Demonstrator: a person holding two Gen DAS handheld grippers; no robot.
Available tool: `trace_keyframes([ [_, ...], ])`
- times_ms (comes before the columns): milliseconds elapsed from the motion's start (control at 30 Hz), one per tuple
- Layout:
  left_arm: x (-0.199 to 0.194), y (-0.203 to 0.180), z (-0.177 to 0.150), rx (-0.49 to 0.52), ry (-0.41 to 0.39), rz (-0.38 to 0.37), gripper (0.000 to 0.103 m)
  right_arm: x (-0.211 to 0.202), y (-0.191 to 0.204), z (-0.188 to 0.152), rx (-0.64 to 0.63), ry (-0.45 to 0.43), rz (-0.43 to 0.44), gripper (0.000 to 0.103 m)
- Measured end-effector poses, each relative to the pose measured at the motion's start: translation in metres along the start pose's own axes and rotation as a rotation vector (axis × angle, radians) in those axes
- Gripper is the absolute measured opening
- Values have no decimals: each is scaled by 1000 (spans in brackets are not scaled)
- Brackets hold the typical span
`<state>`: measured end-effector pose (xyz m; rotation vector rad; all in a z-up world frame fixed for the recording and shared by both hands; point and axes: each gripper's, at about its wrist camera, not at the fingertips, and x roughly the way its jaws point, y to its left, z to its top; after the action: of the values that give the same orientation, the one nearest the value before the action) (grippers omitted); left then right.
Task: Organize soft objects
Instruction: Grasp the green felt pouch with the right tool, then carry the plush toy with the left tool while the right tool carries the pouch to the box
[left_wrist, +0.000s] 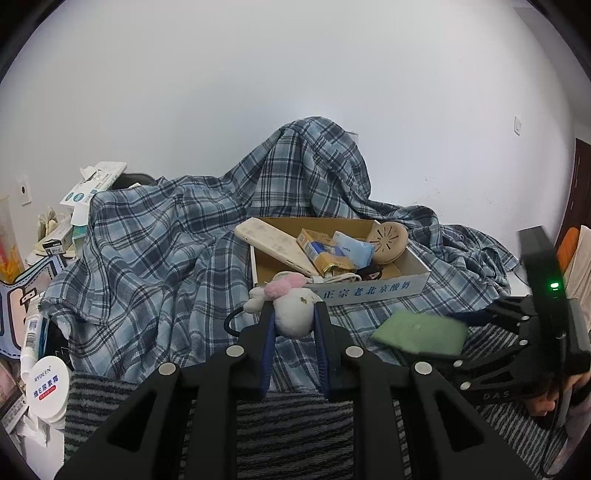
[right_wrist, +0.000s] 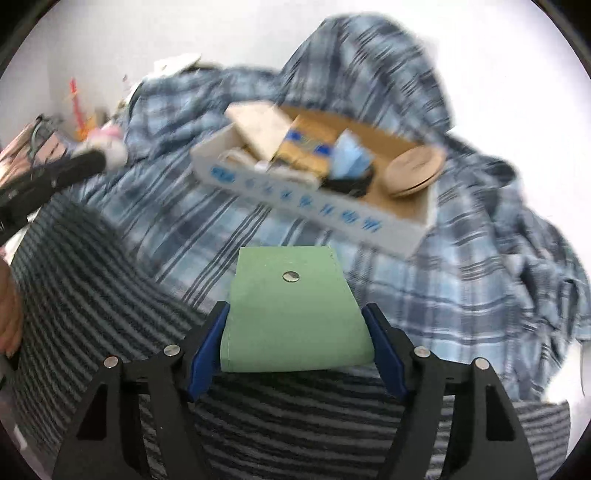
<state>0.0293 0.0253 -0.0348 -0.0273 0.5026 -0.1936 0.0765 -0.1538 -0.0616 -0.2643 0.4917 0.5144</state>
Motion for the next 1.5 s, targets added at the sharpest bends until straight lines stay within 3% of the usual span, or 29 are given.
trace_keyframes([
  [100, 0, 0, 0, -2, 3, -1, 20, -20, -1, -3, 11, -113, -122, 71],
  [233, 0, 0, 0, -2, 3, -1, 20, -45, -7, -7, 48, -238, -196, 71],
  [600, -18, -3, 5, 11, -63, 54, 20, -69, -5, -11, 59, -353, -189, 71],
  [700, -33, -15, 11, 60, -129, 101, 20, -78, 0, -2, 54, -405, -232, 71],
  [900, -55, -30, 58, 75, -234, 68, 20, -112, -4, 46, 85, -543, -204, 69],
  [967, -58, -32, 75, 86, -262, 61, 20, -121, -6, 65, 77, -585, -214, 55],
  [1100, -41, -37, 109, 97, -276, 45, 20, -115, -12, 100, 59, -577, -239, 52],
  [1167, -25, -37, 118, 87, -254, 42, 20, -103, -21, 109, 82, -529, -189, 51],
  [1267, -1, -38, 123, 82, -223, 32, 20, -90, -32, 111, 135, -487, -138, 51],
  [1400, 29, -42, 124, 104, -188, 26, 20, -62, -39, 117, 134, -423, -183, 49],
  [1500, 54, -40, 124, 85, -137, 13, 20, -36, -46, 118, 153, -336, -168, 45],
])
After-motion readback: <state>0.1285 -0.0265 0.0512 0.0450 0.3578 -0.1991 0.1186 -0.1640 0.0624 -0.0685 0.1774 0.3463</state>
